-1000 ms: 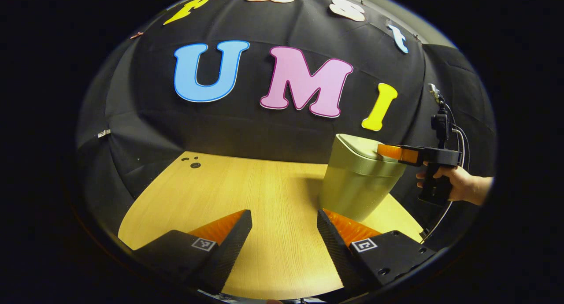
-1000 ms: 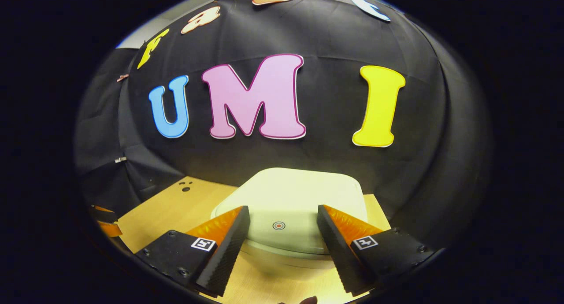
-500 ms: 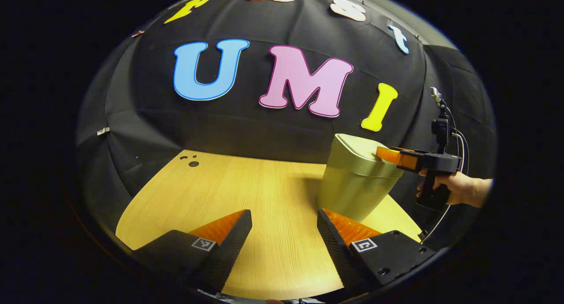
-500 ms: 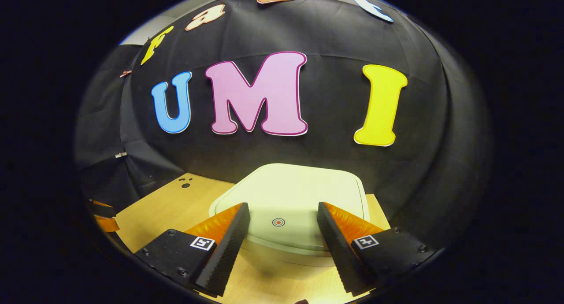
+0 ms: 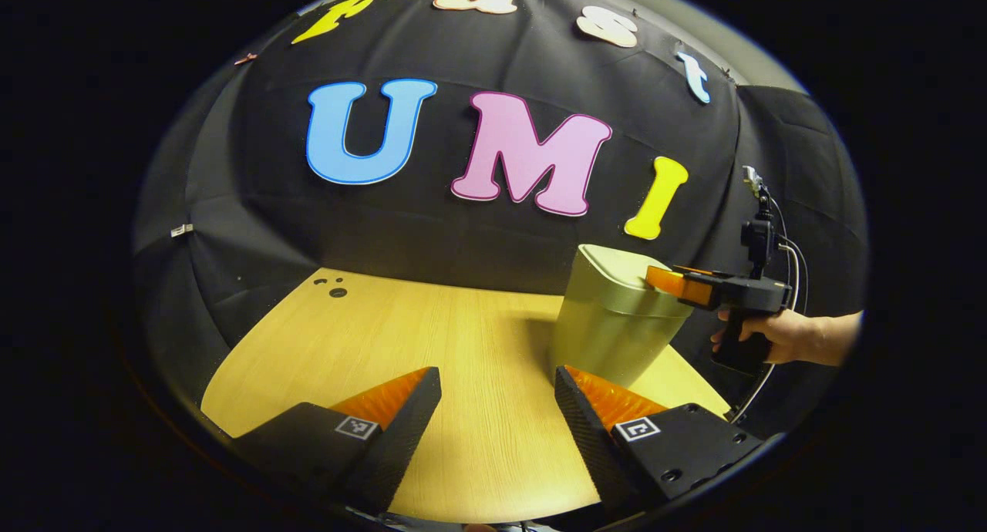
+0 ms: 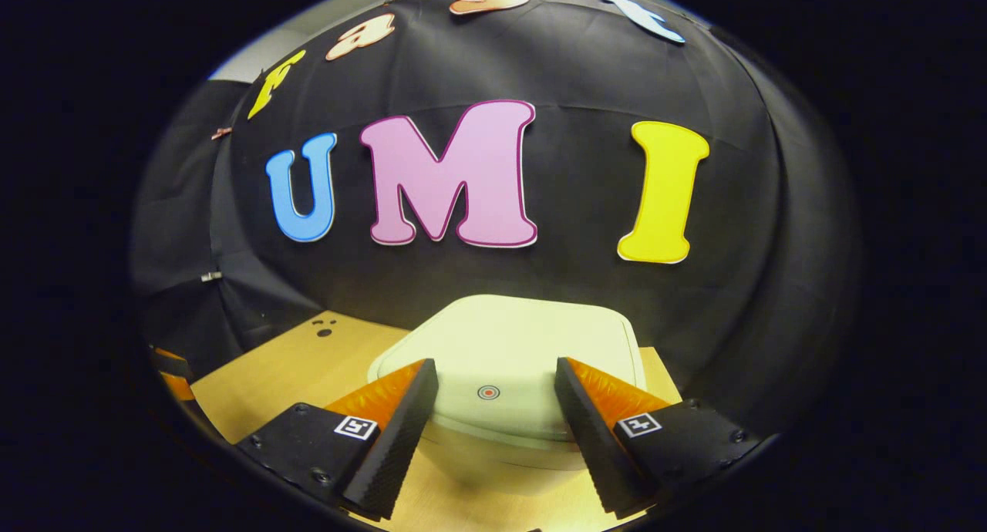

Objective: Press the lid of the desktop garbage bin to open it, pick up the crumpled paper on the desktop and throw it into the bin, then pick up the pop can on the desktop and drop it into the bin, and finally close the garbage bin lid.

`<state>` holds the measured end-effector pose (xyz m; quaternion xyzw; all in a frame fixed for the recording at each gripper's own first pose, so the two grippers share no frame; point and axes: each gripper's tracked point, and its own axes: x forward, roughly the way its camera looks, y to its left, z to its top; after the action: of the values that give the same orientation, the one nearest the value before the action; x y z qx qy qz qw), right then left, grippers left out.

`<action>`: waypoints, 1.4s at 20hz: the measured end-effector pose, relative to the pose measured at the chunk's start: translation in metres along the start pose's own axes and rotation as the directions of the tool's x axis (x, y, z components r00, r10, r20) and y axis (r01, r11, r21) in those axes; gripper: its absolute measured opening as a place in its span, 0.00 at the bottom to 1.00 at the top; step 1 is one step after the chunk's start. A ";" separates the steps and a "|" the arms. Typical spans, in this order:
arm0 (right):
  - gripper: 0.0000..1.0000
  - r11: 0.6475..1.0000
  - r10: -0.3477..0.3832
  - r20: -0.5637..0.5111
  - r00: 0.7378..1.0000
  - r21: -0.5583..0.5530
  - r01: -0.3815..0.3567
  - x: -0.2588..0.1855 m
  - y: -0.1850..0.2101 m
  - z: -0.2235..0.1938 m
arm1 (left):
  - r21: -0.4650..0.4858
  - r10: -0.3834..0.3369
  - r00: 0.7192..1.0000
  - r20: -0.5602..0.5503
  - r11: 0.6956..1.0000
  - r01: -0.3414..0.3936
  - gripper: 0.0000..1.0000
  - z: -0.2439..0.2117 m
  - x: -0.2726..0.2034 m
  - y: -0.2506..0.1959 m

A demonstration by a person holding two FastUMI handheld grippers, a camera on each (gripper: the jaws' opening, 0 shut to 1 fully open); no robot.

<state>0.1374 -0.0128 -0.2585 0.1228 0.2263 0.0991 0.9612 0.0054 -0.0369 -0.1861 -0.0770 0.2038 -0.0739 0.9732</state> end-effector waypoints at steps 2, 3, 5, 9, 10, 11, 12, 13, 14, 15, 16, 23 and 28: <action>0.95 1.000 -0.015 0.023 1.000 -0.012 0.015 -0.003 -0.002 0.008 | 0.010 -0.005 1.000 0.007 1.000 0.005 0.96 0.001 -0.010 0.003; 0.95 0.999 -0.019 0.049 0.999 -0.027 0.020 -0.006 0.000 0.016 | 0.011 -0.007 1.000 0.009 1.000 0.007 0.96 0.001 -0.016 0.004; 0.96 0.999 -0.016 0.089 0.996 -0.045 0.021 -0.013 0.004 0.030 | 0.011 -0.007 1.000 0.011 1.000 0.007 0.96 0.000 -0.025 0.008; 0.96 1.000 -0.019 0.128 0.992 -0.014 0.021 -0.036 0.019 0.042 | 0.015 -0.012 0.999 0.033 1.000 0.011 0.96 0.006 -0.039 0.018; 0.96 1.000 -0.023 0.141 0.990 -0.015 0.025 -0.045 0.023 0.044 | 0.015 -0.013 0.999 0.037 1.000 0.012 0.96 0.007 -0.041 0.020; 0.96 1.000 -0.018 0.150 0.989 -0.017 0.021 -0.052 0.029 0.044 | 0.014 -0.013 0.999 0.041 1.000 0.013 0.96 0.009 -0.042 0.022; 0.95 1.000 -0.014 0.159 0.987 -0.021 0.017 -0.061 0.034 0.045 | 0.012 -0.016 0.999 0.046 1.000 0.016 0.96 0.011 -0.042 0.023; 0.95 1.000 -0.009 0.163 0.987 -0.023 0.013 -0.069 0.038 0.046 | 0.009 -0.021 0.998 0.051 1.000 0.021 0.96 0.013 -0.042 0.023; 0.95 1.000 -0.011 0.169 0.986 -0.024 0.016 -0.078 0.042 0.046 | 0.008 -0.028 0.998 0.054 1.000 0.028 0.96 0.014 -0.041 0.023; 0.95 1.000 -0.008 0.175 0.985 -0.022 0.012 -0.085 0.046 0.047 | 0.009 -0.031 0.998 0.058 0.999 0.031 0.96 0.016 -0.041 0.023; 0.96 1.000 -0.005 0.181 0.983 -0.014 0.008 -0.094 0.050 0.049 | 0.014 -0.034 0.997 0.063 0.999 0.033 0.96 0.018 -0.040 0.023; 0.96 1.000 0.014 0.186 0.983 -0.001 -0.014 -0.134 0.080 0.043 | 0.018 -0.059 0.995 0.081 0.998 0.057 0.96 0.023 -0.027 0.017; 0.96 0.999 0.037 0.160 0.986 -0.036 -0.031 -0.144 0.098 0.021 | 0.017 -0.049 0.995 0.085 0.999 0.048 0.96 0.026 -0.023 0.019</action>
<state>0.0077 0.0413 -0.1533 0.1180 0.1445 0.1092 0.9764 -0.0029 -0.0115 -0.1566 -0.0776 0.1596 -0.0956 0.9795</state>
